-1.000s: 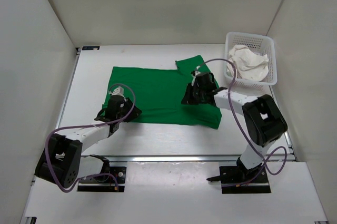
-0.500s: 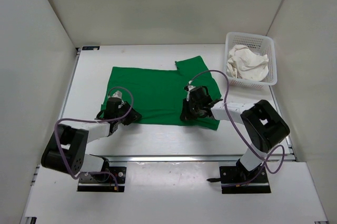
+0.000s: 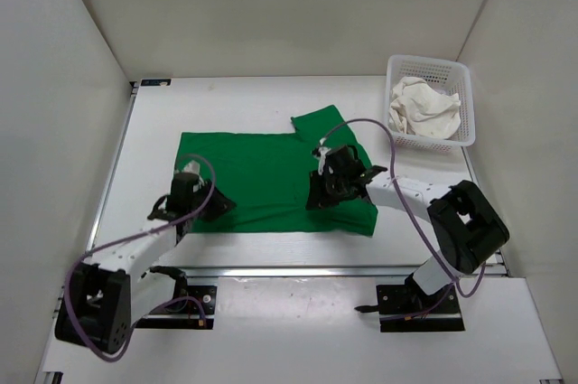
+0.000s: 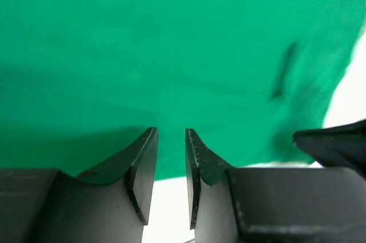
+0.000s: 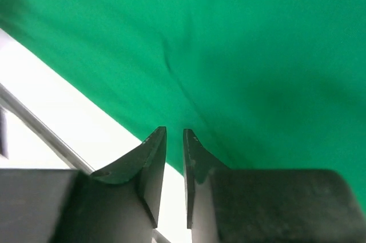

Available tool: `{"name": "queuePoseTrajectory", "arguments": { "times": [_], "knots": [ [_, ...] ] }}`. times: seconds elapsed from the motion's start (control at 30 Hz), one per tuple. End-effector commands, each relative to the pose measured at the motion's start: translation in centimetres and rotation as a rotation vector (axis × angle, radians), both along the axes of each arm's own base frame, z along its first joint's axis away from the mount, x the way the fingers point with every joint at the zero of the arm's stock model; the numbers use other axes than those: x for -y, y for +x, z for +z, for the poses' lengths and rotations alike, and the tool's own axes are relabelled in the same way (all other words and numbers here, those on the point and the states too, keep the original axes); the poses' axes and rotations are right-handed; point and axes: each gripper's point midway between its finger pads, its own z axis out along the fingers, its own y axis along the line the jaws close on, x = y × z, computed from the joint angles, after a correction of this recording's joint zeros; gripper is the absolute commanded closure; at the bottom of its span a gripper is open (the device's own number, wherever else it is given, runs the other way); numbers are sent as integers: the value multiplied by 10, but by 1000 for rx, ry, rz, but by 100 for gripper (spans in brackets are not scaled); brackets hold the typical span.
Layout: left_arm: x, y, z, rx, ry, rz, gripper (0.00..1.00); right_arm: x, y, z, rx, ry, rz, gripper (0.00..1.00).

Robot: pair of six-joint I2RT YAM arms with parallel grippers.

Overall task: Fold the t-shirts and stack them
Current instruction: Fold the flattened tshirt in 1/3 of the way, then grap the side of the flattened tshirt furthest away from the robot with both arms

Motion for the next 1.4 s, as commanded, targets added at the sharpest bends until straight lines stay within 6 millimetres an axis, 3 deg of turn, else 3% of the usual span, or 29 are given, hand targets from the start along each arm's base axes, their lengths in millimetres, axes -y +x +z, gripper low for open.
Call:
{"name": "queuePoseTrajectory", "arguments": {
  "times": [0.0, 0.03, 0.1, 0.13, 0.17, 0.2, 0.23, 0.3, 0.43, 0.5, 0.57, 0.6, 0.7, 0.8, 0.97, 1.17, 1.37],
  "knots": [
    [0, 75, 83, 225, 27, 28, 63, -20, 49, 75, 166, 164, -5, 82],
    [-7, 98, 100, 264, 60, 69, 62, -19, 60, 85, 176, 184, -23, 82],
    [-27, 135, 114, 294, 65, 155, 61, -19, 68, 88, 194, 179, -19, 86],
    [-33, 154, 116, 287, 71, 182, 61, -21, 68, 87, 193, 178, -14, 87],
    [-47, 166, 98, 239, 94, 212, 61, -24, 65, 87, 199, 176, 1, 89],
    [-65, 183, 107, 253, 129, 262, 60, -27, 64, 88, 204, 184, 5, 89],
    [-70, 199, 105, 239, 160, 269, 61, -25, 59, 85, 202, 178, 11, 89],
    [-96, 217, 82, 167, 214, 321, 60, -28, 56, 86, 219, 199, 17, 89],
    [-147, 260, 81, 151, 302, 403, 58, -19, 47, 81, 202, 240, 10, 88],
    [-158, 266, 74, 119, 346, 416, 57, -20, 45, 79, 196, 247, 7, 88],
    [-176, 285, 69, 101, 440, 417, 56, -16, 38, 74, 188, 244, 12, 88],
    [-186, 282, 54, 47, 466, 418, 55, -15, 37, 71, 185, 254, 8, 88],
    [-200, 289, 42, -19, 547, 380, 55, -10, 34, 67, 179, 260, 0, 88],
    [-204, 288, 19, -83, 606, 322, 55, -2, 34, 63, 177, 264, -20, 88],
    [-197, 286, 5, -95, 608, 273, 50, -1, 39, 65, 174, 276, -29, 88],
    [-190, 283, -4, -109, 635, 233, 48, -8, 35, 61, 162, 277, -10, 89],
    [-189, 290, 2, -86, 630, 238, 38, -11, 41, 67, 176, 284, -5, 88]
  ]
}}
